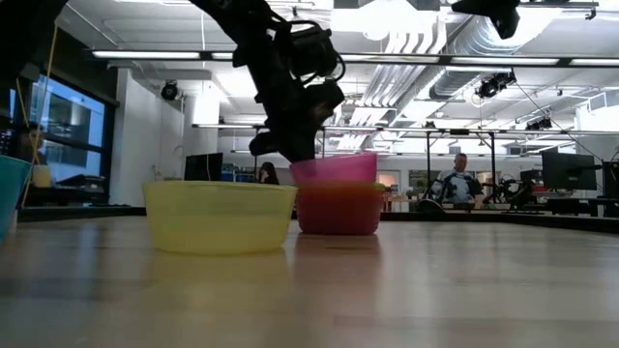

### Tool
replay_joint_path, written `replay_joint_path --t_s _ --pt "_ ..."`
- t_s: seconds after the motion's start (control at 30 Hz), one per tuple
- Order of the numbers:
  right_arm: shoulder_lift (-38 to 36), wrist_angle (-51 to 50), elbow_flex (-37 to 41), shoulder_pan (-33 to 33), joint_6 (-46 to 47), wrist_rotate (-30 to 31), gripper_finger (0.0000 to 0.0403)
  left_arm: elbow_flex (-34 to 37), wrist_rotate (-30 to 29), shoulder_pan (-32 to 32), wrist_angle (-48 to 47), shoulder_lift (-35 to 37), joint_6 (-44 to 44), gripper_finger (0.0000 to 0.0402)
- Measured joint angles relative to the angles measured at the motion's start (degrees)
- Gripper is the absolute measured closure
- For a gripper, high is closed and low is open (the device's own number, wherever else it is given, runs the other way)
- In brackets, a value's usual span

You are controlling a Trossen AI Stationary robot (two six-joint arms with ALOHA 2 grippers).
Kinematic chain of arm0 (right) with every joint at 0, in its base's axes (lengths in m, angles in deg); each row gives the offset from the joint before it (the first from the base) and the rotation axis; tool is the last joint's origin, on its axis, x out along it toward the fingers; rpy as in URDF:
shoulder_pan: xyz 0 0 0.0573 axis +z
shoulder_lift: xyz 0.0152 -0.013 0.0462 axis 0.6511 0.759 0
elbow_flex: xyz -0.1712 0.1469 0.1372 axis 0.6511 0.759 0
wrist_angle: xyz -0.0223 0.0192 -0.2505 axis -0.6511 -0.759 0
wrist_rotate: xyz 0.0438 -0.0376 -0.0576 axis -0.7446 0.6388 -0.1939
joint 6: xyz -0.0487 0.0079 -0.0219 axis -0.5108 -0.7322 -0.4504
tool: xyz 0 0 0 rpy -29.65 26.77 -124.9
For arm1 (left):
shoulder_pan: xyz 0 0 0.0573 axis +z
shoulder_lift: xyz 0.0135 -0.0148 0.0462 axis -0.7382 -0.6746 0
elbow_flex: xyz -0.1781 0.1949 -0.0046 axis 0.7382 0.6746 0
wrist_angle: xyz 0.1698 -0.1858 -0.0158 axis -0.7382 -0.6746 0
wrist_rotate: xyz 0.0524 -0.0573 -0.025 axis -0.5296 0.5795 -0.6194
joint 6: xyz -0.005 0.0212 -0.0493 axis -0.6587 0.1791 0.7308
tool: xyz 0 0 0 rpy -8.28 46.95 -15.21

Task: Nest bowls inside each other
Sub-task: Stack the red bowl on the green bowl, then stack the yellow bowl on the red bowl

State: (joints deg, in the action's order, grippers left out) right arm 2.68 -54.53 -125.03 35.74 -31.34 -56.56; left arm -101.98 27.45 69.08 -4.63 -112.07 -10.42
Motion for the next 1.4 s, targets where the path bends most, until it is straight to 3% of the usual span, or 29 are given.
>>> replay_joint_path --t_s 0.47,0.6,1.03,1.17,1.4 --pt "0.1 0.0 0.0 0.0 0.2 0.0 0.0238 0.0 0.6 -1.7 -1.1 0.0 -0.8 0.0395" --pt "0.1 0.0 0.0 0.0 0.2 0.0 0.0238 0.0 3.0 -2.1 -0.2 0.0 -1.3 0.0363" --pt "0.1 -0.8 0.0 0.0 1.5 0.0 0.0238 0.0 3.7 -1.7 -0.4 1.1 -2.3 0.0203" --pt "0.1 -1.8 0.0 0.0 1.8 0.0 0.0238 0.0 6.8 -1.6 -3.1 3.7 -6.8 0.018" --pt "0.1 -3.4 0.0 0.0 3.0 0.0 0.0238 0.6 7.3 -2.4 -13.9 10.2 -17.8 0.0175"
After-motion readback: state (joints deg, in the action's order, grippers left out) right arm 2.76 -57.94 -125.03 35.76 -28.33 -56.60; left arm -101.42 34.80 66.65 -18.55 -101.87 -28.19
